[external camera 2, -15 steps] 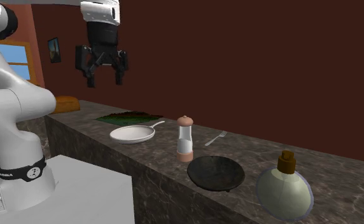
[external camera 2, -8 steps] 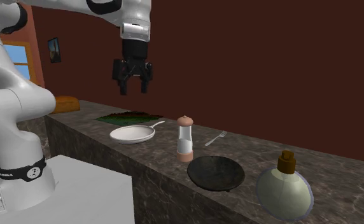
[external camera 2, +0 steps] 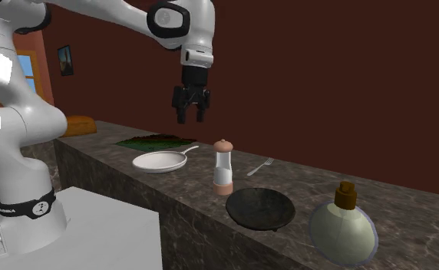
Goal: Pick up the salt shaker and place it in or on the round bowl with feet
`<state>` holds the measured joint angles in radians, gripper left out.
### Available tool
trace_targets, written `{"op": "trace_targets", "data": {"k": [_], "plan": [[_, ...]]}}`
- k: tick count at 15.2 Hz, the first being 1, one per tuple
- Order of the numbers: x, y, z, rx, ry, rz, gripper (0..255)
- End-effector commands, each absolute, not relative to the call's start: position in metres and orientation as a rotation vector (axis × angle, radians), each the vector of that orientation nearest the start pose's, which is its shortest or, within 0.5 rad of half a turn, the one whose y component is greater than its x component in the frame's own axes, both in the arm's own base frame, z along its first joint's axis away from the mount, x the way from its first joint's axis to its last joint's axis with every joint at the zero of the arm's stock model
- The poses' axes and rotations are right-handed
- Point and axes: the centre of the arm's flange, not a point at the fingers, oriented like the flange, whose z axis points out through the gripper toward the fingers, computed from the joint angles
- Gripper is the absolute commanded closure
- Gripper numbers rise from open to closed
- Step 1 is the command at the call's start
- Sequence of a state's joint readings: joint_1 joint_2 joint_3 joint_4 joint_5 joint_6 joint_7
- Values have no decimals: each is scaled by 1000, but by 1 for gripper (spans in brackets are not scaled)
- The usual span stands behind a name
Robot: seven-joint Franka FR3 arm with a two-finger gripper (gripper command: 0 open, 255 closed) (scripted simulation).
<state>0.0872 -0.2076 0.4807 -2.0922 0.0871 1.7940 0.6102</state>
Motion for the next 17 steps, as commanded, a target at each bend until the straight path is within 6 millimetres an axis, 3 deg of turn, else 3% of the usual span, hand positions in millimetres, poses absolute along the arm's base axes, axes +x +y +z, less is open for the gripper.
{"op": "trace_targets", "data": {"k": [1,9,17], "plan": [[414,306,478,-3218,134,143,0],[453,397,434,-3266,144,153,0],[449,392,395,-3266,144,153,0]]}}
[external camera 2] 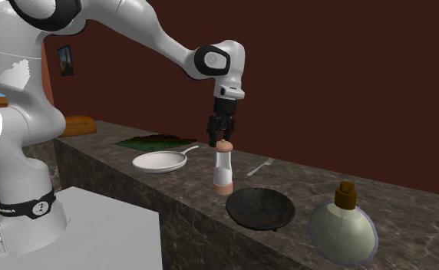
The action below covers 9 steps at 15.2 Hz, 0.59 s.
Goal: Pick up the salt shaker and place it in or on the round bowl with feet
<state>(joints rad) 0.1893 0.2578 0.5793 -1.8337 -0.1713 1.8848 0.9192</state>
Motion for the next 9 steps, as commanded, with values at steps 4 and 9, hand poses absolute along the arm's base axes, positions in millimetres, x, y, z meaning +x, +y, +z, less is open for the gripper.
{"op": "trace_targets", "data": {"k": [4,9], "plan": [[449,392,395,-3266,144,153,0],[449,392,395,-3266,144,153,255]]}}
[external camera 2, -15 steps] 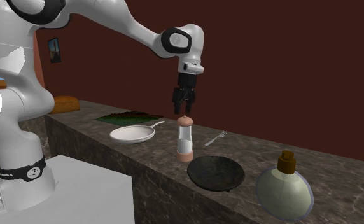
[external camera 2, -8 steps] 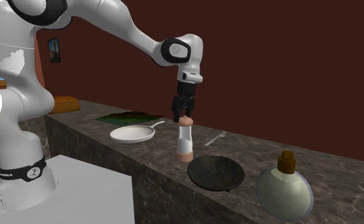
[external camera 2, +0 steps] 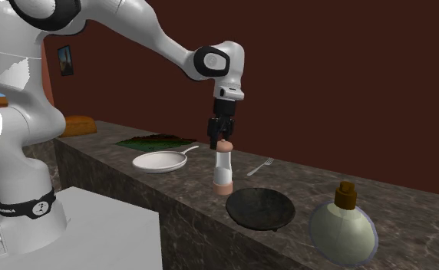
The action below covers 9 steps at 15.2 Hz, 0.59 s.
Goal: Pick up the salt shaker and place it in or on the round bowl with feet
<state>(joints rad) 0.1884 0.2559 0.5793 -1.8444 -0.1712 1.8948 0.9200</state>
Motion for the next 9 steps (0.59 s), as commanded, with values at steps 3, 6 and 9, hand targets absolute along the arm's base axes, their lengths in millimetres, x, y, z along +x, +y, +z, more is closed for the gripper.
{"op": "trace_targets", "data": {"k": [3,6,9], "plan": [[449,392,395,-3266,144,153,255],[449,392,395,-3266,144,153,255],[449,392,400,-3266,144,153,255]]}}
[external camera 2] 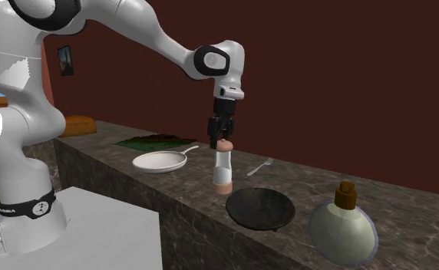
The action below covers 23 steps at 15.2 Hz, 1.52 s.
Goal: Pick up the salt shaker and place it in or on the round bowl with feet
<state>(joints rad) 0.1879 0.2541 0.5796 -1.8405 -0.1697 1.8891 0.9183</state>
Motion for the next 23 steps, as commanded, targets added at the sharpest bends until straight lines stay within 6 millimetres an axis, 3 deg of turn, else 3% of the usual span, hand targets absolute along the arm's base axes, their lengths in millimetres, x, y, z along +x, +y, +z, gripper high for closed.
{"op": "trace_targets", "data": {"k": [1,22,23], "plan": [[449,392,405,-3266,144,153,255],[449,392,516,-3266,144,153,255],[459,385,520,-3266,144,153,255]]}}
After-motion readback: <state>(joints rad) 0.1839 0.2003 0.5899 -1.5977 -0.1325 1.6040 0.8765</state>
